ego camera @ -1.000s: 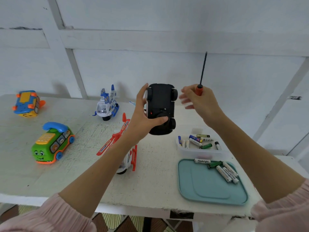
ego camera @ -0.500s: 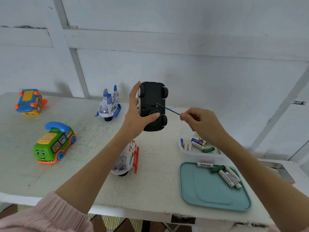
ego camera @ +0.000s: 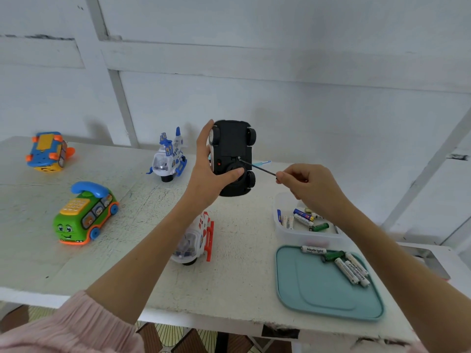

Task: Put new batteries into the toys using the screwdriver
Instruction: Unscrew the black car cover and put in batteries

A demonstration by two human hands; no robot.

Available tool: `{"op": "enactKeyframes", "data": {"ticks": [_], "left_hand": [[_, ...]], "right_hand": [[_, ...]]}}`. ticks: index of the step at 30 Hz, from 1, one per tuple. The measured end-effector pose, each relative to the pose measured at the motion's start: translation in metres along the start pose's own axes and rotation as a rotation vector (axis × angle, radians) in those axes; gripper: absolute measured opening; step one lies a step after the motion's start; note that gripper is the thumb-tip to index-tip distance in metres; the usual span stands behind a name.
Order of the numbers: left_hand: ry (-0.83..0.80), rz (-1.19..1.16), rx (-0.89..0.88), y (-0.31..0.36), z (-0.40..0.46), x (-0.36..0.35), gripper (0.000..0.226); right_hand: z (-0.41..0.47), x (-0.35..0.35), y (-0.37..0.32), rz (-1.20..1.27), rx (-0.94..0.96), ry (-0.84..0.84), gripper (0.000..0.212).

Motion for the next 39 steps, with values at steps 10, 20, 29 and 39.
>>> {"op": "enactKeyframes", "data": {"ticks": [10, 20, 29, 39], "left_hand": [[-0.009, 0.017, -0.034, 0.005, 0.0, 0.002, 0.092], [-0.045, 0.174, -0.084, 0.002, 0.003, -0.003, 0.087], [-0.041, 0.17, -0.069, 0.002, 0.006, -0.007, 0.087], [-0.024, 0.167, -0.086, 0.006, 0.008, -0.011, 0.086]], "right_hand": [[0.002, 0.002, -0.005, 0.013, 0.021, 0.007, 0.026], [0.0, 0.009, 0.006, 0.168, -0.117, 0.06, 0.024], [-0.002, 0.011, 0.01, 0.248, -0.158, 0.053, 0.023], [-0.004, 0.014, 0.015, 0.273, -0.175, 0.063, 0.023]]}}
Point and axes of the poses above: each hand's wrist, its own z-axis towards the middle knuckle, its own x-axis out of the back of the hand, y = z × x, the point moved 9 cm from there along z, towards the middle knuckle, and after that the axes turned 13 degrees about -z, right-handed, at the moved point
